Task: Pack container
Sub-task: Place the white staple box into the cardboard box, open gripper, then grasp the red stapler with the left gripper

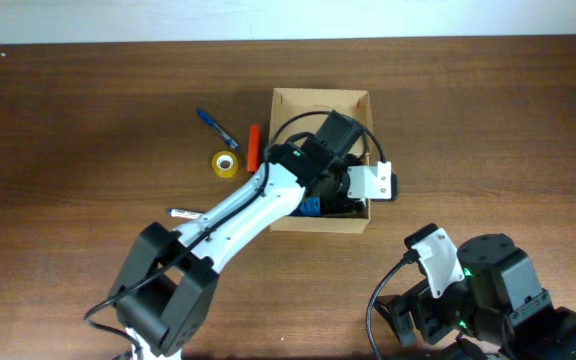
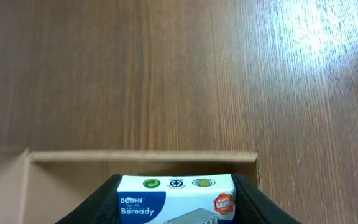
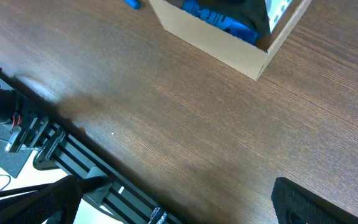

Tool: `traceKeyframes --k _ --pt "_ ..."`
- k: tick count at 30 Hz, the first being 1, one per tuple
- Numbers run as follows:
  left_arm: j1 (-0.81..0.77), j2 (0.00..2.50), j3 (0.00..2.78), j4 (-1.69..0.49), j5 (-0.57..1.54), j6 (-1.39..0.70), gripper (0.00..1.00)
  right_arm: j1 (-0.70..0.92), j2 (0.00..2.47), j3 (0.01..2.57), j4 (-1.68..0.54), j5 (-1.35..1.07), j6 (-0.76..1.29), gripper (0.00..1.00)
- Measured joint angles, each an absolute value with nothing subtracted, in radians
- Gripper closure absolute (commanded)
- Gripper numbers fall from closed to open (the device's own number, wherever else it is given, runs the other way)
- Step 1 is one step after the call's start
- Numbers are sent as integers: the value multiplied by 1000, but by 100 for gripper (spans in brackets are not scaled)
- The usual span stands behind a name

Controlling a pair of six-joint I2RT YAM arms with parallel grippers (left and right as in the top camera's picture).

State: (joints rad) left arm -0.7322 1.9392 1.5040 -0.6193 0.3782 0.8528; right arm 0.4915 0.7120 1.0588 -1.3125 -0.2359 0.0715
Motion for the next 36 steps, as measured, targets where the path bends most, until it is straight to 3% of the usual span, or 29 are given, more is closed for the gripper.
traceKeyframes --k 4,5,6,8,18,22,27,33,36 --pt "-737 1964 1504 -617 378 857 56 492 712 1059 -1313 -236 72 1" --pt "-737 1964 1504 -617 379 860 51 492 712 1059 -1313 -236 72 1" --pt "-737 1964 1504 -617 379 861 34 492 712 1059 -1313 -236 72 1" --pt "-737 1964 1504 -616 379 868 23 492 712 1059 -1313 -236 72 1" --pt "-732 1951 1592 -665 364 766 22 492 712 1059 -1313 -236 72 1" --pt "-693 1842 1637 -672 160 600 22 492 712 1059 -1313 -236 71 1" --pt "-514 1695 1650 -780 37 450 23 492 712 1059 -1312 -236 72 1" --pt "-202 1678 1649 -824 126 385 23 492 712 1059 -1312 -236 72 1" --pt "-129 1694 1618 -819 179 376 23 492 712 1059 -1313 -236 72 1"
